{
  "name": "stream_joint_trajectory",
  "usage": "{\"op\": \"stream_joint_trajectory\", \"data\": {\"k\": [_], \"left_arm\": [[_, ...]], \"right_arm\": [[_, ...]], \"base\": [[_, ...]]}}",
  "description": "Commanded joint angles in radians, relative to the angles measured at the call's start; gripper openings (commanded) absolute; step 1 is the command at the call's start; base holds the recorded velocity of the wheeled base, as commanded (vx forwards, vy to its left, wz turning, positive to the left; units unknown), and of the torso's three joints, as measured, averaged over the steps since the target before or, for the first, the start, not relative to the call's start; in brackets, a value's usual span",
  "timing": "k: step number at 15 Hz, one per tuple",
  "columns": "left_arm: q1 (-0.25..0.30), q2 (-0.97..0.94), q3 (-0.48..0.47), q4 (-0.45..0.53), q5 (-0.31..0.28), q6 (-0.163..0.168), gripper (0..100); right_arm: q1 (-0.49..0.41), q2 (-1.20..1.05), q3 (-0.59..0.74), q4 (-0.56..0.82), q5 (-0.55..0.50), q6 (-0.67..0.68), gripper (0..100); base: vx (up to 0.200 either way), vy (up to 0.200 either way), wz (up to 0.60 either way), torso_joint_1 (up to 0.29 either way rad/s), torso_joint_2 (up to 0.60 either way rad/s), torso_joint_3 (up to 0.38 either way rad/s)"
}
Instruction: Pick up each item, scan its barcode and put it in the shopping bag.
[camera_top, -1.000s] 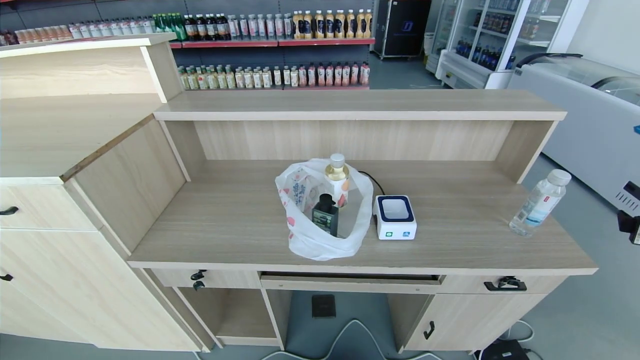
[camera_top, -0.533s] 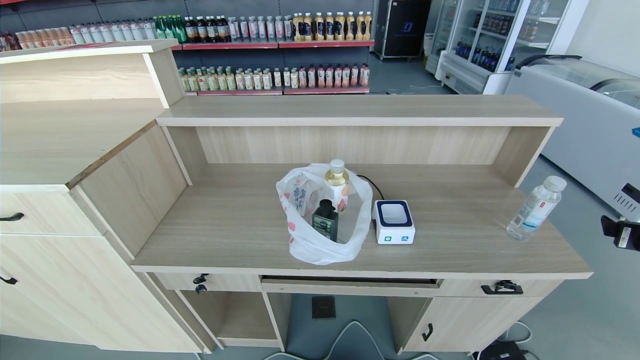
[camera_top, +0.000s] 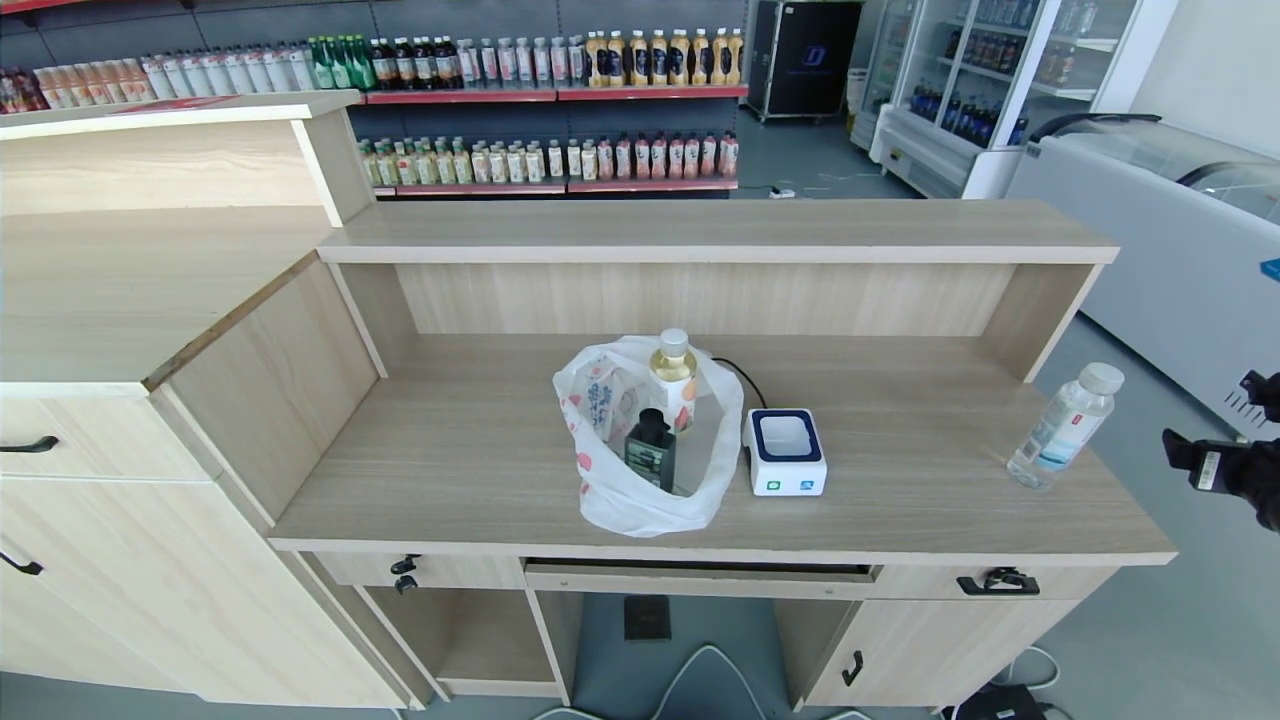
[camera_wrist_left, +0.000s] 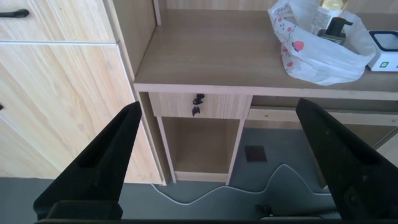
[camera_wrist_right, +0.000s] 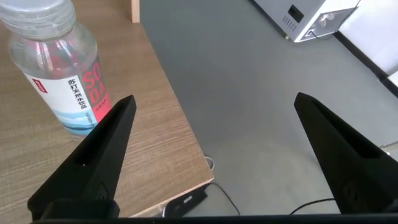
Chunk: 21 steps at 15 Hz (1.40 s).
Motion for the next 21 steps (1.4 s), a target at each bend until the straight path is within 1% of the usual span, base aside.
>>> {"op": "stream_joint_trajectory", "data": {"k": [1,5,12,14,16,21], "left_arm": [[0.001,0.000,0.000,0.001,0.000,0.000,100],[0.001,0.000,0.000,0.000,0.000,0.000,100],[0.001,0.000,0.000,0.000,0.000,0.000,100],[0.001,0.000,0.000,0.000,0.000,0.000,100],[0.001,0.000,0.000,0.000,0.000,0.000,100],[0.001,0.000,0.000,0.000,0.000,0.000,100]], "right_arm": [[0.037,0.088,-0.046,-0.002,0.003,0.004,100],[0.075,0.117,-0.046,-0.002,0.061,0.005,100],[0.131,0.168,-0.121,0.003,0.061,0.007,100],[0.158,0.174,-0.141,0.007,0.061,0.007,100],[0.172,0.189,-0.147,0.007,0.059,0.007,100],[0.195,0.226,-0.224,0.024,0.059,0.008,100]], "base": [[0.000,0.000,0.00,0.000,0.00,0.000],[0.000,0.000,0.00,0.000,0.00,0.000],[0.000,0.000,0.00,0.000,0.00,0.000],[0.000,0.000,0.00,0.000,0.00,0.000],[0.000,0.000,0.00,0.000,0.00,0.000],[0.000,0.000,0.00,0.000,0.00,0.000]]}}
